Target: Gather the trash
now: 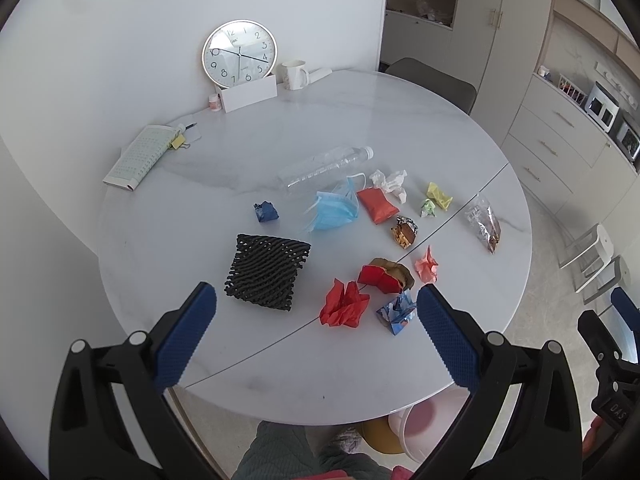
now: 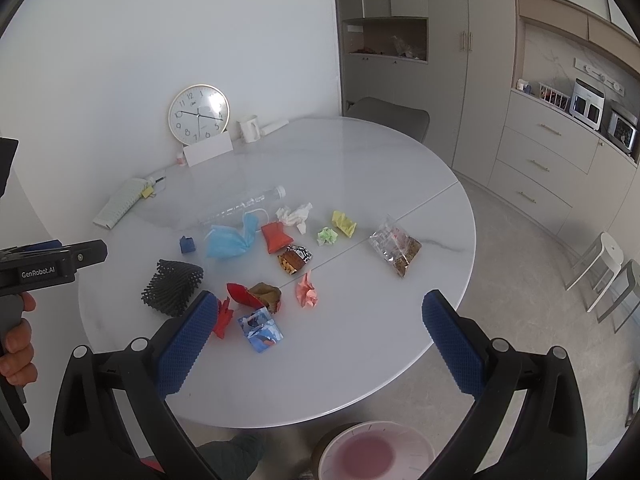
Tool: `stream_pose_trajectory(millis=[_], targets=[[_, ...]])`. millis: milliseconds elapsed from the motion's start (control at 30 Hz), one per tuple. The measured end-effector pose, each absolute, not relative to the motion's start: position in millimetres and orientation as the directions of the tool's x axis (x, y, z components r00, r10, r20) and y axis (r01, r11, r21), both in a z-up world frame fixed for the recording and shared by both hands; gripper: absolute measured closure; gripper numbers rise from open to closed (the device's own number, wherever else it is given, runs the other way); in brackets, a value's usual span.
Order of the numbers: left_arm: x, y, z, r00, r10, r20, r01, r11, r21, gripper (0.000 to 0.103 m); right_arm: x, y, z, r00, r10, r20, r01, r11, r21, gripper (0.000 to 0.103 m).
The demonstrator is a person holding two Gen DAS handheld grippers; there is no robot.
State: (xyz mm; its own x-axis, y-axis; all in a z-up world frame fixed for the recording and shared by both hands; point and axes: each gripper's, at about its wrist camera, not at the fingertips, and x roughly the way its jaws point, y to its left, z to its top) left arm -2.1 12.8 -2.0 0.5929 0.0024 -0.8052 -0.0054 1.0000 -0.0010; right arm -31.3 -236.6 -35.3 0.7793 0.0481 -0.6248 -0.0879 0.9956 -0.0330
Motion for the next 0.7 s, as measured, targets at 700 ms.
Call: stream_pose_trajectory(millis=[700], targets=[[-3.0, 14.2, -2.6, 0.593, 0.003, -0.805, -0.007, 1.0, -0.002, 0.007, -32.1, -237.3, -37.7, 0.772, 0.049, -0.633, -0.086, 0.996, -0.028, 0.002]])
